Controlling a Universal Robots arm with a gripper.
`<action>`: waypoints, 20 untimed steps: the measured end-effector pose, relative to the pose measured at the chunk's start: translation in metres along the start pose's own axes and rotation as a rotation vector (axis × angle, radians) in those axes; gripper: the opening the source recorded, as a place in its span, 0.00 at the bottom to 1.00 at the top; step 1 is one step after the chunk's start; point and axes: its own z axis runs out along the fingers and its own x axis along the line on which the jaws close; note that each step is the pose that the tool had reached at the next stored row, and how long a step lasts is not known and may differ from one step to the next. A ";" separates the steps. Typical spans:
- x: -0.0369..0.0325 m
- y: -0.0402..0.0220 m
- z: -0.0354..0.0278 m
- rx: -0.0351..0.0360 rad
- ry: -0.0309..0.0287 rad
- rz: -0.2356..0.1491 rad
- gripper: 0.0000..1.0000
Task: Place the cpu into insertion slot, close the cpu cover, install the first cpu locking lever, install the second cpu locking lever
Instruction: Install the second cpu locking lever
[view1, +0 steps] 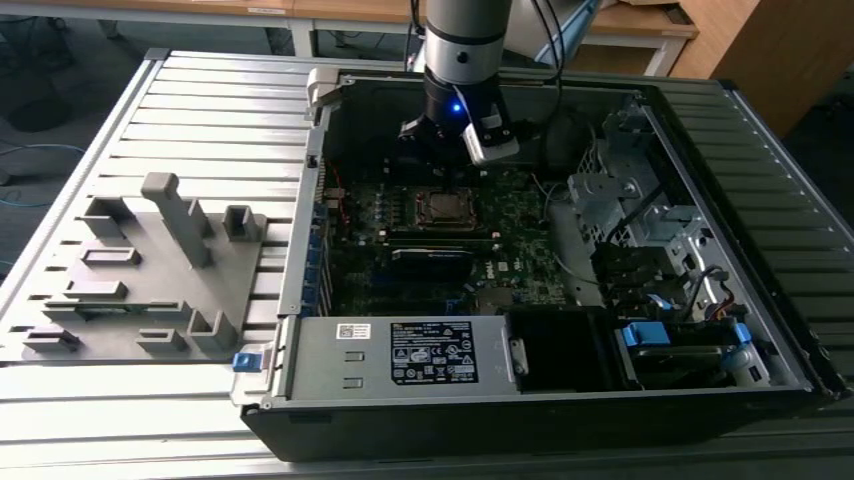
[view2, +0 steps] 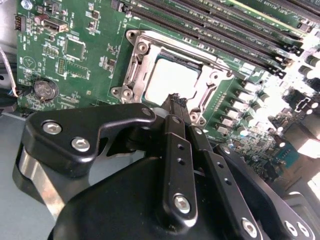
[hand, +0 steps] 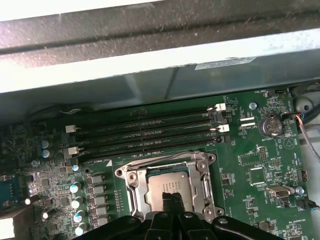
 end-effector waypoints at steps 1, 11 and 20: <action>0.0000 0.0000 0.0000 -0.0001 0.0000 0.000 0.11; -0.0006 -0.0035 -0.0003 0.0003 0.0001 0.000 0.11; -0.0015 -0.0086 -0.0004 0.0002 0.0001 0.000 0.11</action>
